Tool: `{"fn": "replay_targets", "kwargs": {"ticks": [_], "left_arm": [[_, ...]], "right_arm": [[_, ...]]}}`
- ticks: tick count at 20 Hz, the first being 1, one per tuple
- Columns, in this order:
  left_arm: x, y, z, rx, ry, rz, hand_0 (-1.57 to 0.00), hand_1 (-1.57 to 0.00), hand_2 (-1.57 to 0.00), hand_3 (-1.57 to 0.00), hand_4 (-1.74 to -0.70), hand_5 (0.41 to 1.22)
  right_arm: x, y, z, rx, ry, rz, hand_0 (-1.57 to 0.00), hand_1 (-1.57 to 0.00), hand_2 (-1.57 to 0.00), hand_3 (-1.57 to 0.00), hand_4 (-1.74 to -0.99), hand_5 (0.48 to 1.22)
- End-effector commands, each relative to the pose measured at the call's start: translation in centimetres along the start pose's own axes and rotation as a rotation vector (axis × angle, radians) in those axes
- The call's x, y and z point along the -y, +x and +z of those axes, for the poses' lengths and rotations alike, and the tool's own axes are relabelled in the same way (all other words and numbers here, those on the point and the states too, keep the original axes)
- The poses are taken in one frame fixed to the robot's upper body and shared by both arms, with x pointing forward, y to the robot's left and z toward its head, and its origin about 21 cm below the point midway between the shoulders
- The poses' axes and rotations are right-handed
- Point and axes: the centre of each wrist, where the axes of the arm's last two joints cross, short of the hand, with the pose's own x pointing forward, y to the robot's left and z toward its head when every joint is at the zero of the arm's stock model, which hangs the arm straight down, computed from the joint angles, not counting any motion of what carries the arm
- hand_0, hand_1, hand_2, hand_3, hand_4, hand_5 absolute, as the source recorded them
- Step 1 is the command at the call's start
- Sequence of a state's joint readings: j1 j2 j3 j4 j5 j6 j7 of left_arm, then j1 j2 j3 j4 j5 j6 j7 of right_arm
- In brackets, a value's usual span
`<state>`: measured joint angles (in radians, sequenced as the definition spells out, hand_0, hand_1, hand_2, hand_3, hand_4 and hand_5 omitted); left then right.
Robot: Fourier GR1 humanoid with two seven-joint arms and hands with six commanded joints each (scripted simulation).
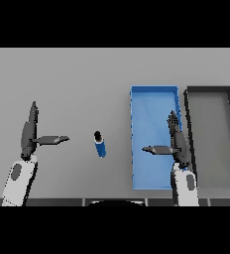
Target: Pick up the blue pipe and place it into the blue bin.
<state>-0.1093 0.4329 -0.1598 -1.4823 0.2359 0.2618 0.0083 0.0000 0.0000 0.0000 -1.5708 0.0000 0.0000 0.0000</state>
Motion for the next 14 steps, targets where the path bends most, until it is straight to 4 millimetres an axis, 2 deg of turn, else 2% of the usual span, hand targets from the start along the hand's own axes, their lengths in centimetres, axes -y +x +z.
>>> {"fn": "replay_targets", "kwargs": {"ticks": [1, 6, 7, 9, 14], "left_arm": [[-0.1, 0.0, 0.0, 0.005, 0.001, 0.0, 0.0, 0.0, 0.0, 0.0, -1.07, 0.591], [-0.7, 0.0, 0.1, 0.015, 0.003, 0.002, 0.0, 0.0, 0.0, 0.0, -1.07, 0.591], [-1.9, 0.5, 0.3, 0.055, -0.168, -0.073, 0.0, 0.0, 0.0, 0.0, -1.07, 0.591], [-3.6, 0.7, 0.1, 0.057, -0.325, -0.139, 0.0, 0.0, 0.0, 0.0, -1.07, 0.589], [-4.6, 1.2, 0.0, 0.064, -0.408, -0.161, 0.0, 0.0, 0.0, 0.0, -1.08, 0.6]], "right_arm": [[-0.1, 0.0, 0.0, 0.0, 0.0, -0.001, 0.0, 0.0, 0.0, 0.0, -1.225, 0.617], [-0.6, 0.1, -0.1, 0.001, -0.003, 0.002, 0.0, 0.0, 0.0, 0.0, -1.225, 0.617], [0.0, 0.5, 0.6, 0.058, 0.055, 0.093, 0.0, 0.0, 0.0, 0.0, -1.225, 0.617], [0.1, 0.7, 2.1, 0.098, 0.126, 0.181, 0.0, 0.0, 0.0, 0.0, -1.225, 0.618], [-0.2, 1.4, 2.6, 0.078, 0.14, 0.268, 0.0, 0.0, 0.0, 0.0, -1.196, 0.609]]}}
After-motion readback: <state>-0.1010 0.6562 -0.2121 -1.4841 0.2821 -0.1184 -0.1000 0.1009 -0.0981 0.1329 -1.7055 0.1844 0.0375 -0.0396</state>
